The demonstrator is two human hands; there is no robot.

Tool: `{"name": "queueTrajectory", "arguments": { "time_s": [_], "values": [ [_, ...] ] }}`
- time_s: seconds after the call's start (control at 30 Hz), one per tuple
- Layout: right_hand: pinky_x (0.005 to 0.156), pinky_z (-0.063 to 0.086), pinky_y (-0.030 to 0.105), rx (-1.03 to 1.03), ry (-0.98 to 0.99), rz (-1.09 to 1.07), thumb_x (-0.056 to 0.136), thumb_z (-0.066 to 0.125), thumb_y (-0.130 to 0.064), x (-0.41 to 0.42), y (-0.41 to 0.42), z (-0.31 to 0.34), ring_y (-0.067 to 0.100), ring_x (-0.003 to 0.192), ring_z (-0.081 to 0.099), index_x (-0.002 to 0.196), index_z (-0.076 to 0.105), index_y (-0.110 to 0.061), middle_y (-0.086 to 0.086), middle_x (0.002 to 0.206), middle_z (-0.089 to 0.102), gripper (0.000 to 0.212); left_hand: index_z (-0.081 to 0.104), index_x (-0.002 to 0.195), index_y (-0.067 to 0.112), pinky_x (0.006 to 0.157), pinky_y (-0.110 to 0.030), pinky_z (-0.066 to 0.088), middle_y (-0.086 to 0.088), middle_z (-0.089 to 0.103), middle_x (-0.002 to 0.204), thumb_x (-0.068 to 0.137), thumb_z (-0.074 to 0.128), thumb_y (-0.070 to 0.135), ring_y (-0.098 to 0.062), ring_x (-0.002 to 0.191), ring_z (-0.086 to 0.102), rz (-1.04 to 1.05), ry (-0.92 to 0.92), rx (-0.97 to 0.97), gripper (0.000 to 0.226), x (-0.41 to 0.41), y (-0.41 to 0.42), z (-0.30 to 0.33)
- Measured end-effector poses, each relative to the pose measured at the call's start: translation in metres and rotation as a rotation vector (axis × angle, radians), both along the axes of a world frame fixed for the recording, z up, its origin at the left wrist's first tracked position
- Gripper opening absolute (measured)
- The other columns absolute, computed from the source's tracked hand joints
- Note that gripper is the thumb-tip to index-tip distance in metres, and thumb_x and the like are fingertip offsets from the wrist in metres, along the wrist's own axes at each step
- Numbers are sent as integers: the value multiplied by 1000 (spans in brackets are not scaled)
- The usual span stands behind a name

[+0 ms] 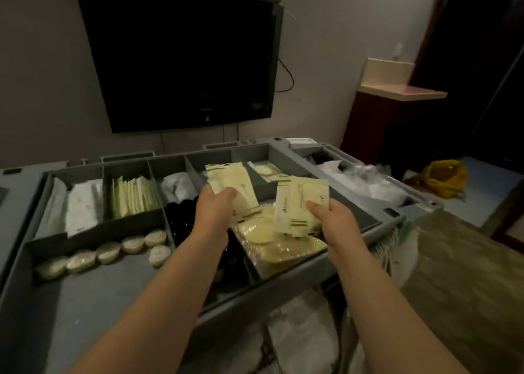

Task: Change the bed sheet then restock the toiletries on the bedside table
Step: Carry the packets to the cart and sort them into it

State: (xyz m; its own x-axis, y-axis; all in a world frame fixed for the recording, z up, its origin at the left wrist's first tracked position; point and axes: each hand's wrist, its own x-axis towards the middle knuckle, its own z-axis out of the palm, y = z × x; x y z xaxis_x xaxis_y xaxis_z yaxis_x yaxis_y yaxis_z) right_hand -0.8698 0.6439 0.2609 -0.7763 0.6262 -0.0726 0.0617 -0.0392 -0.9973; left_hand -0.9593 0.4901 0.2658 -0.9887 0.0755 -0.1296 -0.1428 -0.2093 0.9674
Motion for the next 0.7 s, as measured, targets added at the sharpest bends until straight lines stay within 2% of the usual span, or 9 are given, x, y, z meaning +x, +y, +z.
{"name": "queueTrajectory", "arguments": {
  "time_s": [0.07,0.13,0.27,0.3,0.37,0.43,0.5,0.63,0.7],
  "values": [
    [72,56,37,-31,1,-24,92,57,-16,-25,22,-3,20,87,67,98,63,-17,2,95,69,8,50,118,11,57,-28,42,-3,55,88,95,48,11,-17,75,53,17,-42,-42,24,-32,19,7],
    [72,56,37,-50,-5,-39,92,57,-17,-48,50,-5,21,86,67,98,63,-18,3,94,69,8,46,124,9,63,-30,43,-6,52,93,95,49,13,-19,77,52,-16,-105,-69,29,-60,42,11],
    [69,56,36,-28,-14,-123,92,58,-14,-103,110,-7,24,90,65,113,59,-11,9,105,66,21,42,131,7,90,-38,47,-11,55,109,94,51,14,-26,96,55,-47,-163,-164,39,-107,97,2],
    [74,57,39,5,-31,-130,91,59,-15,-122,122,-7,25,93,65,117,57,-10,10,109,65,26,41,132,6,92,-38,47,-13,54,115,93,51,13,-27,102,54,-45,-161,-204,41,-118,110,-1],
    [83,55,42,110,-96,-89,91,60,-18,-162,143,-4,26,98,63,121,55,-9,11,117,63,32,39,134,5,82,-35,46,-14,51,122,94,50,10,-26,104,52,-26,-140,-300,42,-140,135,-6],
    [83,54,39,233,-143,-11,92,59,-20,-202,159,-1,26,103,62,122,55,-9,11,120,62,33,37,135,5,76,-34,42,-16,50,127,93,50,7,-27,105,51,5,-103,-412,44,-163,158,-11],
    [80,51,34,353,-188,59,92,58,-21,-239,170,0,27,107,59,124,54,-8,12,122,59,35,37,134,4,79,-36,43,-17,50,128,92,49,3,-27,102,50,59,-79,-504,43,-184,175,-14],
    [80,41,30,603,-324,225,94,53,-25,-294,188,-3,31,114,53,124,52,-5,16,126,56,36,30,140,5,97,-40,41,-19,45,134,93,44,0,-35,120,46,132,-117,-672,49,-217,202,-20],
    [81,41,30,645,-372,295,95,52,-25,-316,194,-7,32,115,53,125,50,-4,16,127,55,36,34,134,4,96,-43,45,-20,49,128,92,42,1,-36,116,49,142,-115,-718,43,-229,210,-24]
  ]
}}
